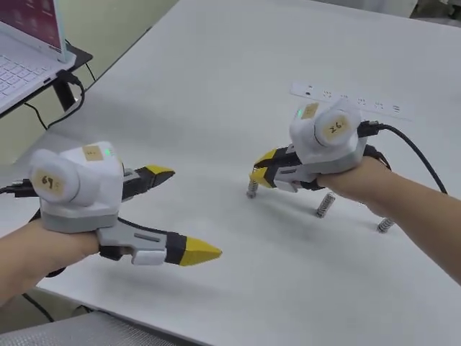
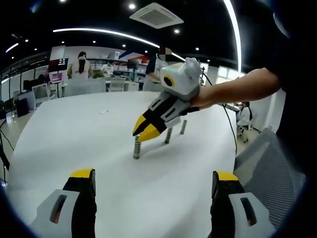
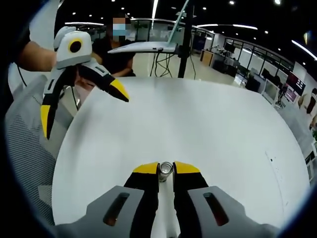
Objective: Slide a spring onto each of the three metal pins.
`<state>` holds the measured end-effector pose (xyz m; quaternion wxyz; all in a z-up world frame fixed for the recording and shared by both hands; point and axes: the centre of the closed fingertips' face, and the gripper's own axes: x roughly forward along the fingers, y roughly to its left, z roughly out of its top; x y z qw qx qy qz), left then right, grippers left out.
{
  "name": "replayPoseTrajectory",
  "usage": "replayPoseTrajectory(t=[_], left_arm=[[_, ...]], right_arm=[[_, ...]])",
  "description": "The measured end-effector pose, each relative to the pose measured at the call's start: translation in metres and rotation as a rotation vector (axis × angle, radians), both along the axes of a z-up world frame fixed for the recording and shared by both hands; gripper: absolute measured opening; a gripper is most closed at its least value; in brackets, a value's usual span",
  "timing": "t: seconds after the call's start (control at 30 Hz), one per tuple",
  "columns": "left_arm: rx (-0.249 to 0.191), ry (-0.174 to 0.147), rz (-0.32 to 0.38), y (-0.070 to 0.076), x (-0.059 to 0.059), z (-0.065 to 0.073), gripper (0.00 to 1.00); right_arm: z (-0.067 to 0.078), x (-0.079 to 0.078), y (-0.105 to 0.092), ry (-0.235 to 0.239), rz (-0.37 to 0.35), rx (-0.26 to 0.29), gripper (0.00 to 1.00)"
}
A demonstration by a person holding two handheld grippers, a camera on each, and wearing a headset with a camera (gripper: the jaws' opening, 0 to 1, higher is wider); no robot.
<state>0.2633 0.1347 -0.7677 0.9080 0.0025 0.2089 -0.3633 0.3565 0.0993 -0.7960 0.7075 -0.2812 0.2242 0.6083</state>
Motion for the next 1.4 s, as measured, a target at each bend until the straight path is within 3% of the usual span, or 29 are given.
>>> replayPoseTrajectory(t=[0.3, 0.5, 0.6, 0.7, 0.8, 0.9, 1.27, 1.4], left_arm=[[-0.001, 0.003, -0.008, -0.005, 0.002, 0.001, 0.94], [0.012, 0.009, -0.021, -0.005, 0.002, -0.001, 0.94], [0.009, 0.004, -0.022, -0.005, 0.004, 0.001, 0.94], [0.006, 0.000, -0.022, -0.006, 0.006, 0.004, 0.94], [-0.002, -0.009, -0.024, -0.008, 0.008, 0.008, 0.94], [-0.007, -0.015, -0.023, -0.010, 0.010, 0.011, 0.95], [-0.011, -0.026, -0.022, -0.014, 0.014, 0.016, 0.95], [-0.031, -0.032, -0.009, -0.017, 0.016, 0.022, 0.95]], right_arm=[[-0.015, 0.002, 0.000, -0.020, 0.016, -0.036, 0.08], [-0.012, 0.003, 0.002, -0.012, 0.011, -0.018, 0.10], [-0.005, 0.003, 0.004, 0.006, -0.001, 0.019, 0.16], [0.000, 0.004, 0.003, -0.009, 0.000, 0.019, 0.15], [0.010, 0.000, 0.004, 0.020, -0.004, 0.061, 0.19], [0.025, -0.001, 0.001, -0.001, -0.008, 0.108, 0.20], [0.048, -0.012, -0.024, 0.017, -0.061, 0.184, 0.28], [0.051, -0.018, -0.034, 0.024, -0.079, 0.212, 0.30]])
